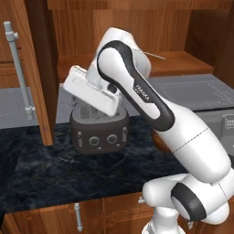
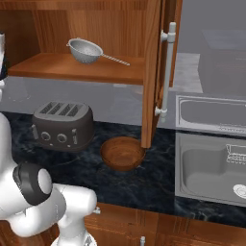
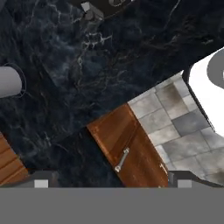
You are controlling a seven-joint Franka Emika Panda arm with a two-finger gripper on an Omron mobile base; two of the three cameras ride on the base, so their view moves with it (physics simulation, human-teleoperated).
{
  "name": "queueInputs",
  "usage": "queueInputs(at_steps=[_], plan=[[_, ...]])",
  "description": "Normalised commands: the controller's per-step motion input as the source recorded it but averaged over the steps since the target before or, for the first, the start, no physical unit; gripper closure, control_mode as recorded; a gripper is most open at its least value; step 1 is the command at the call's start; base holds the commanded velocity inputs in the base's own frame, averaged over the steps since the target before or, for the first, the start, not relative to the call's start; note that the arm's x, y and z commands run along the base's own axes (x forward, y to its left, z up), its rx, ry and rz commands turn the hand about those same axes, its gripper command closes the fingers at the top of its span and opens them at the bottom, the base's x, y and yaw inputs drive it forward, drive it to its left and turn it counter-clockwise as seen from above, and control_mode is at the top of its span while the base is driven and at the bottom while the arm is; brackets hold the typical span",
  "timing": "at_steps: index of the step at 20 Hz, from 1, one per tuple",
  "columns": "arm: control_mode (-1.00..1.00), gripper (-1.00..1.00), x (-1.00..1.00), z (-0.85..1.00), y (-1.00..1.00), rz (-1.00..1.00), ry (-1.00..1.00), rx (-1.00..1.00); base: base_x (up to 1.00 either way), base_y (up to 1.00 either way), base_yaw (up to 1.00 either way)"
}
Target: Open the cabinet and setup a tea strainer by placing it in the bowl upright.
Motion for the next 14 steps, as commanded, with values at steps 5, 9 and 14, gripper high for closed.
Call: queueInputs(at_steps=[5,9,14], plan=[[-1.0,-1.0,-0.1,-0.11,-0.63,0.02,-0.37,-0.35,0.0,0.0,0.0],[-1.0,-1.0,-0.28,-0.28,-0.72,0.14,-0.42,-0.32,0.0,0.0,0.0],[-1.0,-1.0,-0.09,-0.19,-0.61,0.25,-0.21,-0.31,0.0,0.0,0.0]])
